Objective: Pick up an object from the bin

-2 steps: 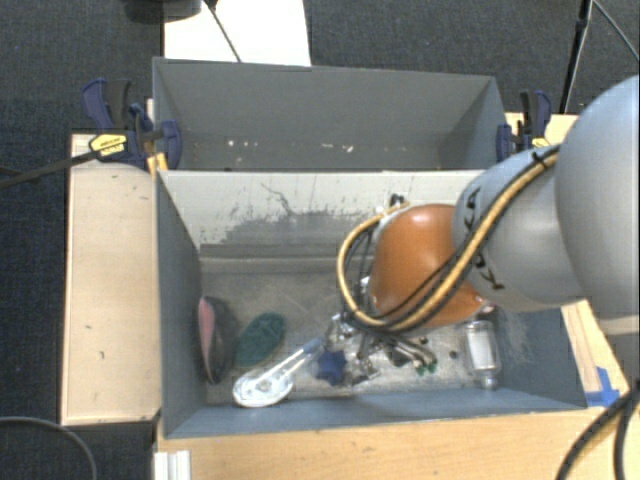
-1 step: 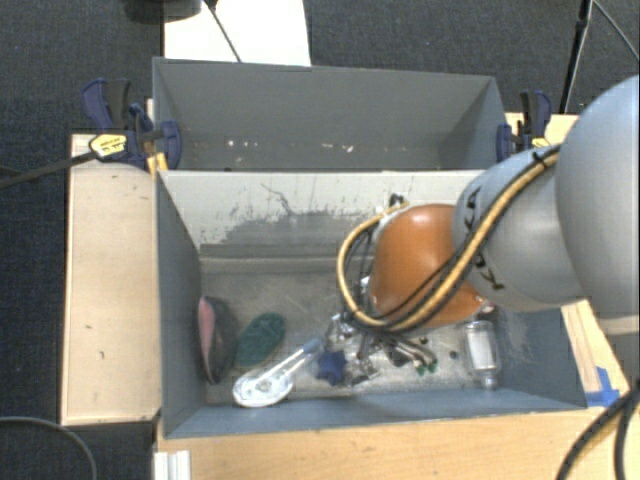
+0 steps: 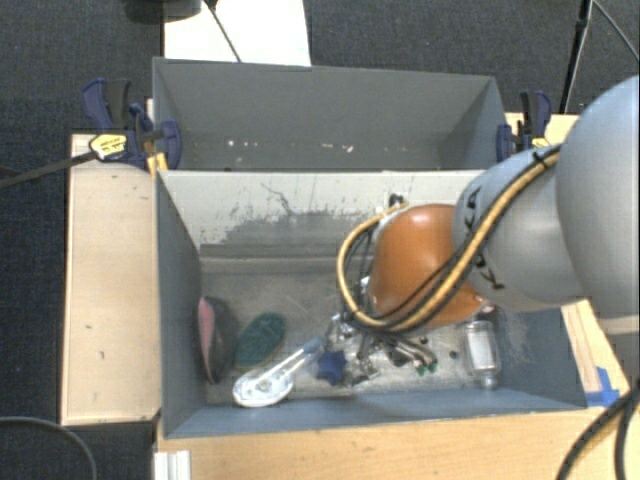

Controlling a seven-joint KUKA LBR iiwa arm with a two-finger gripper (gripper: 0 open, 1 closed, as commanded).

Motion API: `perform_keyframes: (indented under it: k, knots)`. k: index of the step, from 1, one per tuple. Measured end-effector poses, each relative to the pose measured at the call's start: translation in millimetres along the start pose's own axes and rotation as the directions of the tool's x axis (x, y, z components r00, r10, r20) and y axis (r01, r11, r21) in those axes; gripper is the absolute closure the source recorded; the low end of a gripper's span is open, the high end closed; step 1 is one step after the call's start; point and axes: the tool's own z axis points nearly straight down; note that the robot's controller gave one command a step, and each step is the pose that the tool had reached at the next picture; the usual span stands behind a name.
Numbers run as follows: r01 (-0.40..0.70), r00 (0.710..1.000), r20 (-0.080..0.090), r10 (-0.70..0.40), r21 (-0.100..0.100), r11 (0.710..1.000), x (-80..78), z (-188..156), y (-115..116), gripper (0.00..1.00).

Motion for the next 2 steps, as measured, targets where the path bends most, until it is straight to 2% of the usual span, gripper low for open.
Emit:
perform_keyframes:
  k: [2]
  knots:
    - [0.005, 1.000, 0.000, -0.005, 0.000, 1.000, -0.1, 0.0, 0.0, 1.00]
